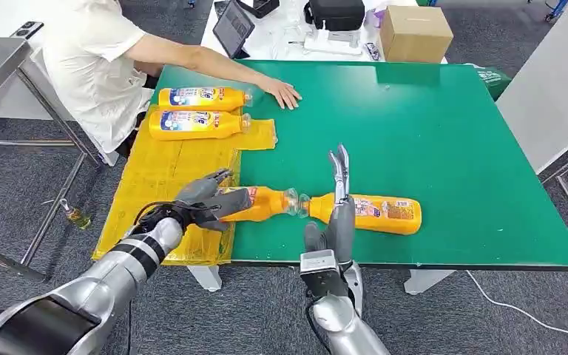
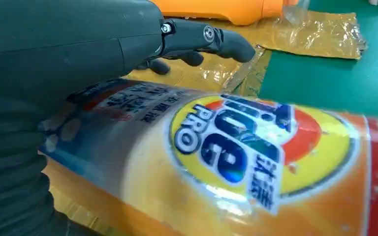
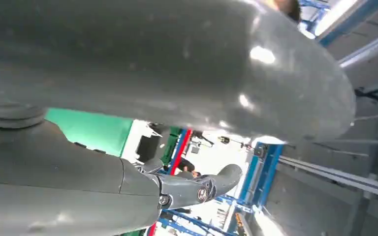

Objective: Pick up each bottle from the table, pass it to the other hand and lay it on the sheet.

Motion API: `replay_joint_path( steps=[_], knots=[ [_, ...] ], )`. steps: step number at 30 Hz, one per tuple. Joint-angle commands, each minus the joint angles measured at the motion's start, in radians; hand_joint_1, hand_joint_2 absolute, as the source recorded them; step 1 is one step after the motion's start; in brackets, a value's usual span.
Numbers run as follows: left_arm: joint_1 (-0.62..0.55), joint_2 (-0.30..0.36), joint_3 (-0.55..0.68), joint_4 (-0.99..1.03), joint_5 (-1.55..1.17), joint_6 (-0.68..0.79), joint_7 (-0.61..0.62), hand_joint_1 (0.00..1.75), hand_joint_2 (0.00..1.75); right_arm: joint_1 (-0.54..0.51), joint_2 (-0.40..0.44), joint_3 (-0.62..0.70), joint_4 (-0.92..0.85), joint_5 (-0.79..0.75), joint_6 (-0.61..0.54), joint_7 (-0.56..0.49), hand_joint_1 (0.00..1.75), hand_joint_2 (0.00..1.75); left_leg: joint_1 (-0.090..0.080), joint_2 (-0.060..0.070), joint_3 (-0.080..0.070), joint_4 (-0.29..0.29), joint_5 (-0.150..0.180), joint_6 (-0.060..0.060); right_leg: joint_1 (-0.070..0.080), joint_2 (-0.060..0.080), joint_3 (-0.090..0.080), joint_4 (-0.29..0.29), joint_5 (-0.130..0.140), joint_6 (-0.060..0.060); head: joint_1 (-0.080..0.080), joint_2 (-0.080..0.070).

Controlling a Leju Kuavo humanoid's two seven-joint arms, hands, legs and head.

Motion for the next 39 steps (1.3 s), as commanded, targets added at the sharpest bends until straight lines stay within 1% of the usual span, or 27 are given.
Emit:
replay_joint_path(
  steps=[1, 4, 6, 7, 12, 17, 18, 19, 20, 22, 27, 29, 31, 33, 34, 35, 36, 37, 39],
  knots=[
    [0.004, 0.001, -0.042, 0.124, -0.045, -0.028, 0.01, 0.0, 1.75, -0.073, -0.041, 0.033, 0.175, -0.016, 0.001, -0.003, 0.0, 0.0, 0.0, 0.004, 0.007, -0.002, -0.002, 0.002, 0.001, 0.003, 0.006, -0.003, 0.0, -0.003, 0.0, 0.0],
    [0.009, 0.001, -0.044, 0.124, -0.049, -0.026, 0.009, 0.0, 1.75, -0.075, -0.042, 0.033, 0.183, -0.019, 0.001, -0.003, 0.0, 0.0, 0.0, 0.005, 0.009, -0.003, -0.002, 0.002, 0.001, 0.003, 0.008, -0.004, 0.0, -0.003, 0.0, 0.0],
    [0.009, 0.001, -0.044, 0.124, -0.049, -0.026, 0.009, 0.0, 1.75, -0.075, -0.042, 0.033, 0.183, -0.019, 0.001, -0.003, 0.0, 0.0, 0.0, 0.003, 0.007, -0.001, -0.001, 0.001, 0.0, 0.002, 0.006, -0.002, 0.0, -0.002, 0.0, 0.0],
    [0.011, 0.0, -0.042, 0.12, -0.05, -0.019, 0.006, 0.0, 1.75, -0.076, -0.04, 0.03, 0.192, -0.015, 0.001, -0.003, 0.0, 0.0, 0.0, 0.004, 0.009, -0.002, -0.001, 0.002, 0.001, 0.002, 0.009, -0.003, 0.0, -0.003, 0.0, 0.0],
    [0.028, -0.014, -0.024, 0.107, -0.05, 0.031, -0.005, 0.0, 1.75, -0.085, -0.046, 0.033, 0.201, -0.015, 0.001, -0.003, 0.0, 0.0, 0.0, 0.003, 0.01, -0.002, -0.001, 0.001, 0.0, 0.002, 0.009, -0.002, 0.0, -0.002, 0.0, 0.0],
    [0.028, -0.014, -0.02, 0.106, -0.048, 0.035, -0.005, 0.0, 1.75, -0.086, -0.047, 0.032, 0.202, -0.016, 0.001, -0.003, 0.0, 0.0, 0.0, 0.004, 0.011, -0.003, -0.001, 0.002, 0.001, 0.002, 0.01, -0.003, 0.0, -0.003, 0.0, 0.0],
    [0.029, -0.015, -0.013, 0.104, -0.044, 0.044, -0.005, 0.0, 1.75, -0.086, -0.047, 0.032, 0.203, -0.015, 0.001, -0.003, 0.0, 0.0, 0.0, 0.003, 0.009, -0.002, -0.001, 0.001, 0.0, 0.002, 0.008, -0.002, 0.0, -0.002, 0.0, 0.0],
    [0.011, 0.01, -0.022, 0.066, -0.079, 0.107, -0.038, 0.0, 1.75, -0.071, -0.051, 0.012, 0.194, -0.008, 0.001, -0.003, 0.0, 0.0, 0.0, 0.004, 0.011, -0.002, -0.001, 0.002, 0.001, 0.002, 0.009, -0.003, 0.0, -0.003, 0.0, 0.0],
    [0.004, 0.016, -0.034, 0.058, -0.1, 0.124, -0.031, 0.0, 1.75, -0.069, -0.051, 0.009, 0.197, -0.014, 0.001, -0.003, 0.0, 0.0, 0.0, 0.004, 0.011, -0.002, -0.002, 0.002, 0.001, 0.002, 0.01, -0.003, 0.0, -0.004, 0.0, 0.0],
    [-0.005, 0.023, -0.056, 0.051, -0.129, 0.117, -0.032, 0.0, 1.75, -0.067, -0.054, 0.009, 0.195, -0.013, 0.001, -0.003, 0.0, 0.0, 0.0, 0.002, 0.007, -0.001, -0.001, 0.001, 0.001, 0.001, 0.007, -0.001, 0.0, -0.002, 0.0, 0.0],
    [0.019, 0.032, -0.084, 0.005, -0.17, 0.082, -0.049, 0.0, 1.75, -0.053, -0.059, 0.0, 0.188, 0.003, 0.001, -0.003, 0.0, 0.0, 0.0, 0.003, 0.009, -0.001, -0.002, 0.001, 0.001, 0.001, 0.009, -0.002, -0.001, -0.003, 0.0, 0.0],
    [0.03, 0.035, -0.098, 0.001, -0.184, 0.071, -0.058, 0.0, 1.75, -0.053, -0.063, -0.001, 0.186, 0.0, 0.001, -0.003, 0.0, 0.0, 0.0, 0.002, 0.007, -0.001, -0.001, 0.001, 0.0, 0.0, 0.007, -0.001, -0.001, -0.002, 0.0, 0.0],
    [0.042, 0.035, -0.091, -0.01, -0.182, 0.09, -0.063, 0.0, 1.75, -0.05, -0.064, -0.003, 0.184, 0.001, 0.001, -0.003, 0.0, 0.0, 0.0, 0.002, 0.008, -0.001, -0.001, 0.001, 0.001, 0.0, 0.008, -0.001, -0.001, -0.002, -0.001, 0.0],
    [0.062, 0.031, -0.058, -0.054, -0.154, 0.135, -0.094, 0.0, 1.75, -0.041, -0.065, -0.012, 0.178, 0.013, 0.001, -0.003, 0.0, 0.0, 0.0, 0.003, 0.008, -0.002, -0.001, 0.001, 0.001, 0.001, 0.008, -0.002, -0.001, -0.003, 0.0, 0.0],
    [0.062, 0.031, -0.058, -0.054, -0.154, 0.135, -0.094, 0.0, 1.75, -0.041, -0.065, -0.012, 0.178, 0.013, 0.001, -0.003, 0.0, 0.0, 0.0, 0.002, 0.007, -0.001, -0.001, 0.001, 0.001, 0.0, 0.007, -0.001, -0.001, -0.002, 0.0, 0.0],
    [0.073, 0.03, -0.042, -0.095, -0.13, 0.132, -0.124, 0.0, 1.75, -0.035, -0.065, -0.019, 0.176, 0.012, 0.001, -0.003, 0.0, 0.0, 0.001, 0.003, 0.012, -0.002, -0.003, 0.002, 0.002, 0.0, 0.012, -0.003, -0.002, -0.005, 0.0, 0.0],
    [0.085, 0.033, -0.021, -0.135, -0.094, 0.114, -0.154, 0.0, 1.75, -0.029, -0.065, -0.027, 0.173, 0.016, 0.001, -0.003, 0.0, 0.0, 0.0, 0.002, 0.007, -0.001, -0.001, 0.001, 0.001, 0.0, 0.007, -0.001, -0.001, -0.003, 0.0, 0.0],
    [0.085, 0.033, -0.021, -0.135, -0.094, 0.114, -0.154, 0.0, 1.75, -0.029, -0.065, -0.027, 0.173, 0.016, 0.001, -0.003, 0.0, 0.0, 0.0, 0.002, 0.009, -0.001, -0.002, 0.002, 0.001, -0.001, 0.009, -0.002, -0.001, -0.004, 0.0, 0.0],
    [0.126, 0.053, 0.0, -0.264, -0.021, 0.043, -0.208, 0.0, 1.75, -0.018, -0.07, -0.031, 0.163, 0.014, 0.001, -0.003, 0.0, 0.0, 0.0, 0.001, 0.005, -0.001, 0.0, 0.001, 0.0, 0.0, 0.005, -0.001, 0.0, -0.002, -0.001, 0.0]
  ],
)
